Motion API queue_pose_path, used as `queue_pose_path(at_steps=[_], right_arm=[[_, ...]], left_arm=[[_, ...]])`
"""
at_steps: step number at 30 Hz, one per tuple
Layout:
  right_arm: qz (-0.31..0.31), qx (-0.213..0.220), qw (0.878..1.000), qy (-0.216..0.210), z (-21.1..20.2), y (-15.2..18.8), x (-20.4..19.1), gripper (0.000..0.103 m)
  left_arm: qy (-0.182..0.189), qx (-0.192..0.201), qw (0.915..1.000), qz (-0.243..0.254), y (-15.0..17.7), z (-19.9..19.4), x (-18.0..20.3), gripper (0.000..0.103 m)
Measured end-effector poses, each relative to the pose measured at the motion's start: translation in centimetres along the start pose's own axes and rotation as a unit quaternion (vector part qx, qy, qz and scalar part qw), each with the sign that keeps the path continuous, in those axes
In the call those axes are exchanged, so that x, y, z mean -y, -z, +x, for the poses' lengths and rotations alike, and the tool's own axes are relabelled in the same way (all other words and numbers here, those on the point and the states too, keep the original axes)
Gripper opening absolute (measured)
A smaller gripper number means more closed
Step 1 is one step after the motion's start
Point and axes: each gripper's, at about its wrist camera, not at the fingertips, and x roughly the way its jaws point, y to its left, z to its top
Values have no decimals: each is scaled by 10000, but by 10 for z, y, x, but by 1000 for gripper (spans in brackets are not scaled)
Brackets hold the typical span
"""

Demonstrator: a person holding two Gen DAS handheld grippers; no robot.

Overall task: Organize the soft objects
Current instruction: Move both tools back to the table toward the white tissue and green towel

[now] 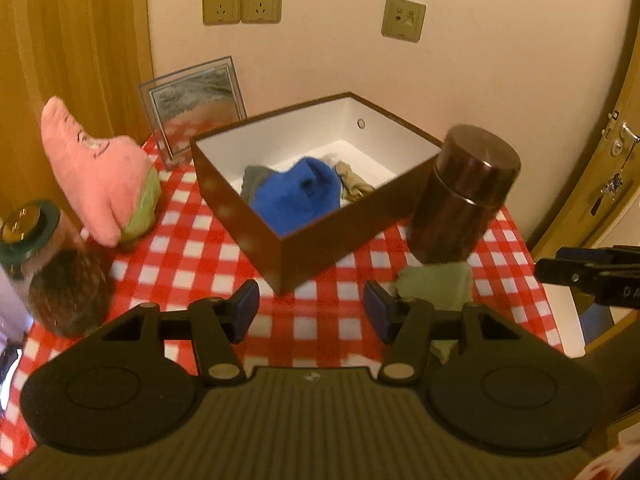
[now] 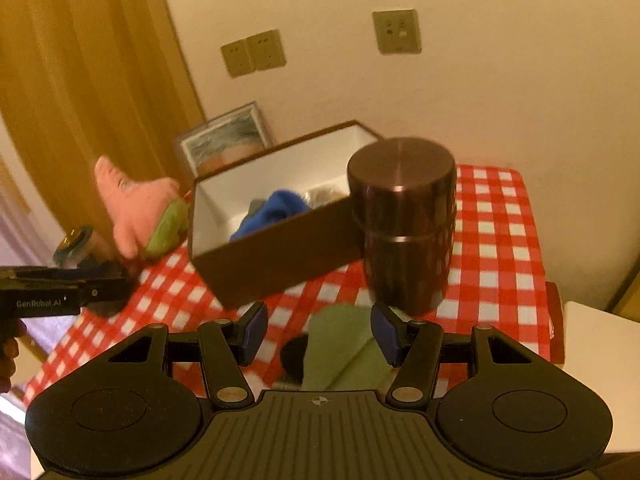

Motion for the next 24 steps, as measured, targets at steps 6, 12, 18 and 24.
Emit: queue_pose_path(at_steps=[6, 12, 18, 24], right_arm=[[-103, -176, 9995, -253, -12, 25, 5, 57], [-192, -244, 9985, -451, -29, 48, 17, 57], [-301, -321, 9971, -629, -41, 68, 30, 57], [-210, -464, 9956, -782, -44, 87, 41, 57]], left_arm=[[-185, -53, 9998, -62, 28, -21, 27, 67], [-422, -139, 9990, -89, 49, -40, 59, 79], [-754, -190, 9969, -133, 74, -53, 86, 79], [-995, -427, 9940, -127, 101, -57, 101, 75]])
